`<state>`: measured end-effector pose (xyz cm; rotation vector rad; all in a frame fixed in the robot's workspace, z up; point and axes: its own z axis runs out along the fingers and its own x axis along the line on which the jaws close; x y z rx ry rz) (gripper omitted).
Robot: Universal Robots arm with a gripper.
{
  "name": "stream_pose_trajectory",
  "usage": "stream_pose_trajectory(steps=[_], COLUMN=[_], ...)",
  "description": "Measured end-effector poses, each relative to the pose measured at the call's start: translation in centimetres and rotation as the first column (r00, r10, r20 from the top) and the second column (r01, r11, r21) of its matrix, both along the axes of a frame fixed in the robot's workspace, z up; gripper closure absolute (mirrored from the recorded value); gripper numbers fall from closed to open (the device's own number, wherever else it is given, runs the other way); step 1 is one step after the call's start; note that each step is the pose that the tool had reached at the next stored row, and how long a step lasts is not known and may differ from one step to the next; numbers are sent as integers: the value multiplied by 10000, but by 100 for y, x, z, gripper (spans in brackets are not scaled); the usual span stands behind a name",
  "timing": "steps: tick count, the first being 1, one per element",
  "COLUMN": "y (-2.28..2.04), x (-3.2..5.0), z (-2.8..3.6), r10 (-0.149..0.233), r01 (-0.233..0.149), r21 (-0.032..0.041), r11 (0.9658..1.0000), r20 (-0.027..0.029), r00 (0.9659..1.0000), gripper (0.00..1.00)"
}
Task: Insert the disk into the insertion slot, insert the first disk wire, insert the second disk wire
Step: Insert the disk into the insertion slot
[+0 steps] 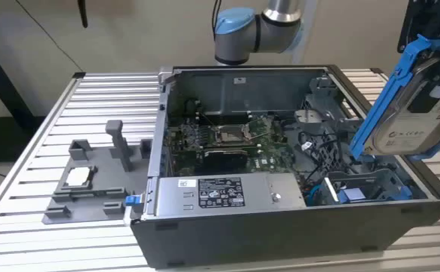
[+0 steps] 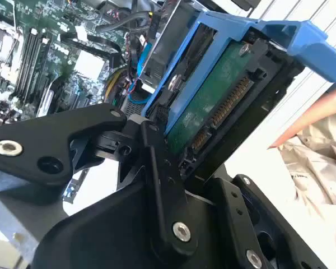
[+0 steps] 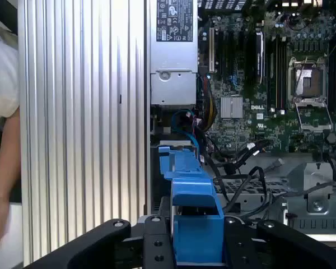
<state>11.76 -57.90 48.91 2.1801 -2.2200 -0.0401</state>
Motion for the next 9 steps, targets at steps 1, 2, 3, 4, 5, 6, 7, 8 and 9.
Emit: stream_pose_trajectory(steps=[1,2,3,4,5,6,7,8,9], y=[0,0,0,0,0,0,0,0,0], x=[0,0,0,0,0,0,0,0,0], z=[0,0,0,0,0,0,0,0,0], r10=[0,0,0,0,0,0,0,0,0], r01=[0,0,0,0,0,0,0,0,0], r21=[-1,-1,0,-1,0,-1,-1,-1,-1], r11=[10000,10000,10000,10000,10000,10000,10000,10000,10000], r20=[0,0,0,0,0,0,0,0,0], r00=[10000,10000,10000,10000,10000,10000,10000,10000,10000], gripper=[68,68,68,68,68,68,68,68,68])
